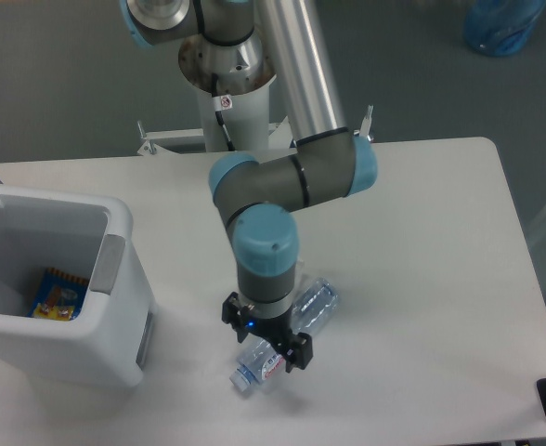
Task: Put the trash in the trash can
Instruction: 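Lower the gripper onto the clear water bottle and close on it, then lift the bottle and carry it over the white bin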
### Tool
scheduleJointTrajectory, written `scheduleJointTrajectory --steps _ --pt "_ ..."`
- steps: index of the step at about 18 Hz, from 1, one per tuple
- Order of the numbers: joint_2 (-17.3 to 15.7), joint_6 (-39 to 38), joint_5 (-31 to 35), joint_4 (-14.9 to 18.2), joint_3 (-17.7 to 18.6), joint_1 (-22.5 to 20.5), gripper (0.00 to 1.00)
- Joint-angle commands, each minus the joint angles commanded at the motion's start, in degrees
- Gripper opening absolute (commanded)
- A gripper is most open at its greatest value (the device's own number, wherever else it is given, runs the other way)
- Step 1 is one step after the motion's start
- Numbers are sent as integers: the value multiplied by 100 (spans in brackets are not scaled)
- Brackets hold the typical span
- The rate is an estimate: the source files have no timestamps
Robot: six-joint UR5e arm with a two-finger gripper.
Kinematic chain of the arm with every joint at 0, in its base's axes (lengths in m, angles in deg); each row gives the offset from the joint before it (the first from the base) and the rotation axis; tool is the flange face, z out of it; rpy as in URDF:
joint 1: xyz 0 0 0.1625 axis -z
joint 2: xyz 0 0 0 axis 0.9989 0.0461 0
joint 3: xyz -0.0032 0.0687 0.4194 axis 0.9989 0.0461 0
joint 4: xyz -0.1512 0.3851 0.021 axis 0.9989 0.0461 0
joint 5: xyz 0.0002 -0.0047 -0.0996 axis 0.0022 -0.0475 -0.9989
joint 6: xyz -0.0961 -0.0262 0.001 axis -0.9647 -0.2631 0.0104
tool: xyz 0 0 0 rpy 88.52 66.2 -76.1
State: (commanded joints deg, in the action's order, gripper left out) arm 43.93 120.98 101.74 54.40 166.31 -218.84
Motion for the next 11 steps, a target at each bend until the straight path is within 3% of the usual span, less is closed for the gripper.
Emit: scheduleJointTrajectory --steps 7,11 --pt "334 -18 361 -9 -246 88 100" --pt "361 -26 414 -9 -246 97 100"
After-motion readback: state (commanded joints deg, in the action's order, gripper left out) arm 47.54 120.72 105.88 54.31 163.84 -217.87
